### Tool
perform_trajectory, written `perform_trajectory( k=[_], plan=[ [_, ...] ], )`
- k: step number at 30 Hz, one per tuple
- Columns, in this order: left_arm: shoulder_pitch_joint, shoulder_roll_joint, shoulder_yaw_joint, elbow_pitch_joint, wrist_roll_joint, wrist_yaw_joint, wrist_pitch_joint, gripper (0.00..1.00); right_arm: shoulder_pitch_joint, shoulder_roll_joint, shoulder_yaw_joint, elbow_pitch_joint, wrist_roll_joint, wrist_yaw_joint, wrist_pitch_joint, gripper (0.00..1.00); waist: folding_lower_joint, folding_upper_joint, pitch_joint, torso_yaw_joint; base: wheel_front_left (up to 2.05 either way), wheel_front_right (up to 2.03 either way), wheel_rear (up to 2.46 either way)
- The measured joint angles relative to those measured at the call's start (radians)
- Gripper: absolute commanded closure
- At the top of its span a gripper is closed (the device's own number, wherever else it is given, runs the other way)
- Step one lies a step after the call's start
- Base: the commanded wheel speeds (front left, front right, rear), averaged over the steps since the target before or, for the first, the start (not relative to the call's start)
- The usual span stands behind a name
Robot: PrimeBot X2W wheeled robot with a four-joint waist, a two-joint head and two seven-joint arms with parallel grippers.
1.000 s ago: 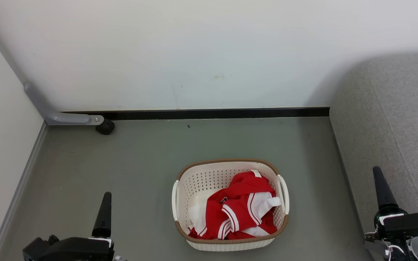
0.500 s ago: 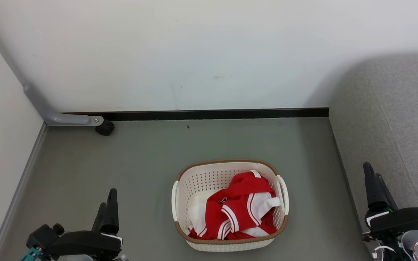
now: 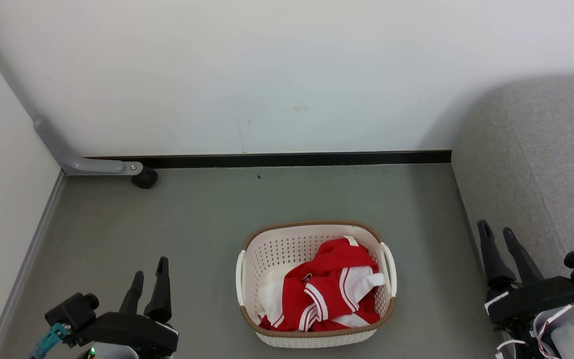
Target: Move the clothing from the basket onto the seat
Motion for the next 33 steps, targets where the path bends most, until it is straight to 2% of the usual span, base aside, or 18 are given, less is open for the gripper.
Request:
perform_trajectory(
  k=[17,33],
  plan=[
    [-0.015,0.027,-0.025,0.049,0.250,0.009,-0.062,0.00,-0.024,-0.030,0.081,0.061,-0.251,-0.003,-0.061,0.00,0.0000,0.0000,-0.006,-0.012,0.00,0.00,0.00],
    [-0.024,0.028,-0.038,0.098,0.466,0.009,-0.122,0.00,-0.024,-0.047,0.131,0.128,-0.465,-0.004,-0.120,0.00,0.0000,0.0000,-0.018,-0.018,0.00,0.00,0.00]
  ],
)
